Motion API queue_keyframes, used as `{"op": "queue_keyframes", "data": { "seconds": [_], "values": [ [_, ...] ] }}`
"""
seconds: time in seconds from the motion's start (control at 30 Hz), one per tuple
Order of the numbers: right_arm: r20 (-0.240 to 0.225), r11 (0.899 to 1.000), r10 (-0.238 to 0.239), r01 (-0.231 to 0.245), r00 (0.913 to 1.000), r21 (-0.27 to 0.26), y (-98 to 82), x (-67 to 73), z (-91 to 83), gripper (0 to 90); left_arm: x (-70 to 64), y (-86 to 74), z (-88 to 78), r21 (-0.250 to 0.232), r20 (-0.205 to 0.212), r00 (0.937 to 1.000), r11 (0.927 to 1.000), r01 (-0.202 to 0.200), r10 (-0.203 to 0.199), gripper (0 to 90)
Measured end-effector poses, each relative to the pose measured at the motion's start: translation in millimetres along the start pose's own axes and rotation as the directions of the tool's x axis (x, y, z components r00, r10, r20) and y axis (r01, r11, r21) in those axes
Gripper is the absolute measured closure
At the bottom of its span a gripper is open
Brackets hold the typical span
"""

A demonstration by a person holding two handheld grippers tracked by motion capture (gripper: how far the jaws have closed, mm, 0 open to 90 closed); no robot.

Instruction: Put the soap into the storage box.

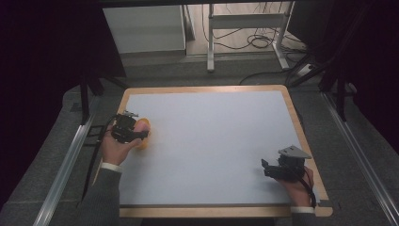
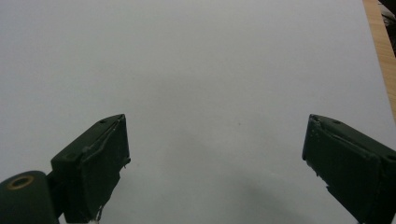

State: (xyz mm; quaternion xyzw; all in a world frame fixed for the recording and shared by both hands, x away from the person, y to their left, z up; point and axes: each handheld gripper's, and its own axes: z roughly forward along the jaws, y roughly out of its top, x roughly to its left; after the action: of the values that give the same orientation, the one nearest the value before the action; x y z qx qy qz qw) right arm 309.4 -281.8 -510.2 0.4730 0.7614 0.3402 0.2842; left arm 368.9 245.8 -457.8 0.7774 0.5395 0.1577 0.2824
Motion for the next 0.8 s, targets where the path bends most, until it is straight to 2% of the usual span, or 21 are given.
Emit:
{"op": "queue_keyframes", "data": {
  "seconds": [0.07,0.23,0.37,0.57,0.67,0.8],
  "values": [
    [-0.016,1.000,0.014,-0.014,0.9998,-0.012,1.2,-0.4,-1.9,7.0,2.1,0.6,1.1,0.004,-0.001,1.0000,1.0000,0.004,-0.004,59.6],
    [-0.011,1.000,0.020,-0.020,0.9997,-0.009,0.2,-2.0,-1.8,7.0,7.7,3.0,5.2,0.010,-0.006,0.9998,0.9998,0.017,-0.017,59.7],
    [-0.006,1.000,0.016,-0.016,0.9999,-0.009,0.2,-2.0,-1.8,7.0,15.9,4.7,10.6,0.017,-0.016,0.9987,0.9987,0.048,-0.047,59.7],
    [-0.005,1.000,0.014,-0.014,0.9999,-0.007,0.0,-2.0,-1.3,7.0,23.1,6.3,17.9,0.035,-0.016,0.9976,0.9971,0.068,-0.067,59.6],
    [-0.008,1.000,0.015,-0.015,0.9999,-0.010,0.3,-1.4,-1.3,7.0,27.5,7.6,20.8,0.035,0.000,0.9970,0.9964,0.077,-0.077,59.6],
    [-0.008,1.000,0.010,-0.010,0.9999,-0.006,0.3,-0.5,-0.3,7.0,31.9,7.5,27.7,0.052,-0.009,0.9961,0.9948,0.088,-0.087,59.6]
  ]
}}
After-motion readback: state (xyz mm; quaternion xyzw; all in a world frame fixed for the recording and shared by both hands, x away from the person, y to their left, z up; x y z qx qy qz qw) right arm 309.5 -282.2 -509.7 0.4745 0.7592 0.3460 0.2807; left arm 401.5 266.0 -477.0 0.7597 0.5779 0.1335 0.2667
